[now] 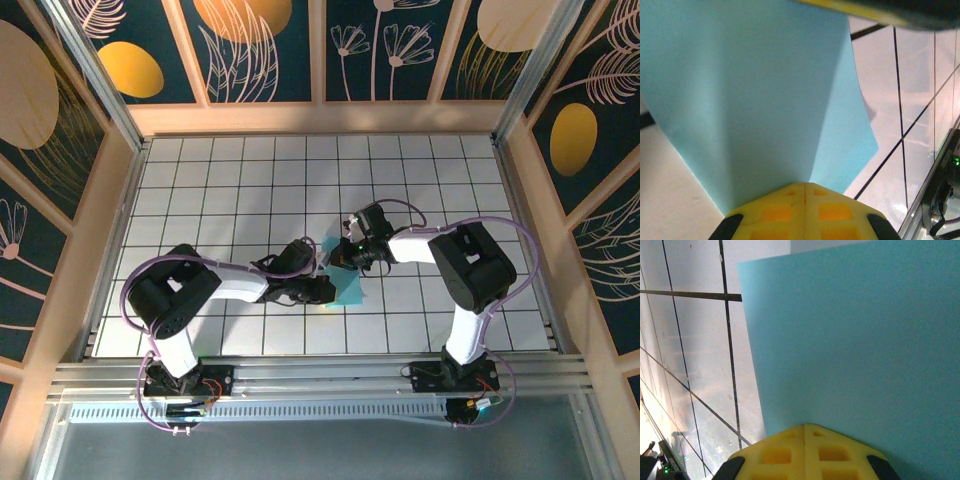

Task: Fold a paper plane with a square sheet of paper (fold left side to right side)
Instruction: First fold the square sheet of paper in half at the center of the table, then hold the square sheet of paper at the center of the table.

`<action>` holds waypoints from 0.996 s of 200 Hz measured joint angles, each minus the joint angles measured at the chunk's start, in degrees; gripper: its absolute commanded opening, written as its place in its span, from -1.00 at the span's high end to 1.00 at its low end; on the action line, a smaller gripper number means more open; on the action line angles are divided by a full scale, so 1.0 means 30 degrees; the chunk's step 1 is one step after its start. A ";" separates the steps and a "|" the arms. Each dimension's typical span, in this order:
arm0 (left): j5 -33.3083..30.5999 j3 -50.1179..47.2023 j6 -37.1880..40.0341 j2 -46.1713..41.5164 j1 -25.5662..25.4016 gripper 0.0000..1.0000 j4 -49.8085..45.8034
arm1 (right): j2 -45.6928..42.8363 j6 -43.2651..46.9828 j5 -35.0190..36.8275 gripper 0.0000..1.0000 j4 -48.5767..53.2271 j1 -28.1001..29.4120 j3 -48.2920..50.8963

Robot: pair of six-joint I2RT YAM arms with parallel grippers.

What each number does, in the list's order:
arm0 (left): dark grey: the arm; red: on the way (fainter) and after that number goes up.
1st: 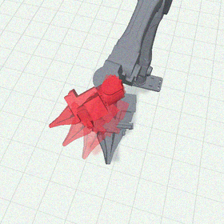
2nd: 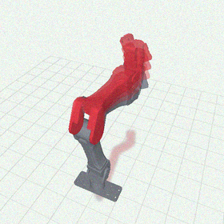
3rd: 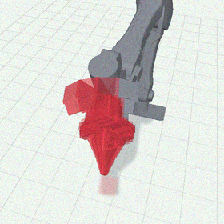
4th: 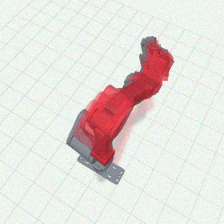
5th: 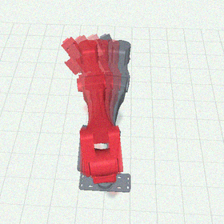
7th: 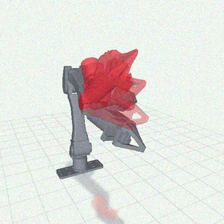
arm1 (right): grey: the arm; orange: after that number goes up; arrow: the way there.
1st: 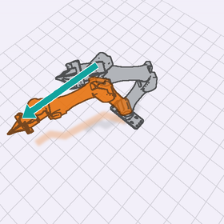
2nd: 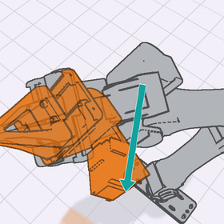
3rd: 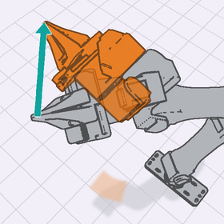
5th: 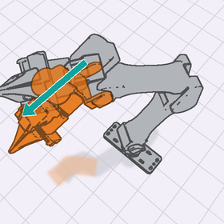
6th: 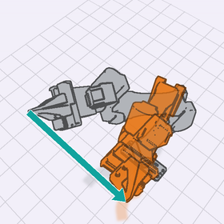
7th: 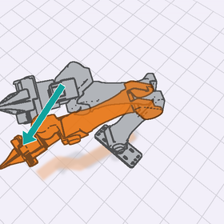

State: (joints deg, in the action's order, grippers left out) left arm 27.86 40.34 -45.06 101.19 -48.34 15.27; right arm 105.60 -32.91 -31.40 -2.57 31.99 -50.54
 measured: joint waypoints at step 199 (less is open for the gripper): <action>0.0867 0.2696 0.0867 0.1093 0.1596 1.00 -0.2127 | 0.0022 0.0350 0.0000 1.00 0.0248 0.0022 -0.0138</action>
State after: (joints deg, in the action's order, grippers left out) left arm 30.46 48.42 -42.46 104.47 -43.55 8.88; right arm 105.67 -31.86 -31.40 -1.83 32.05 -50.96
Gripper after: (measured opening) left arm 0.044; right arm 0.047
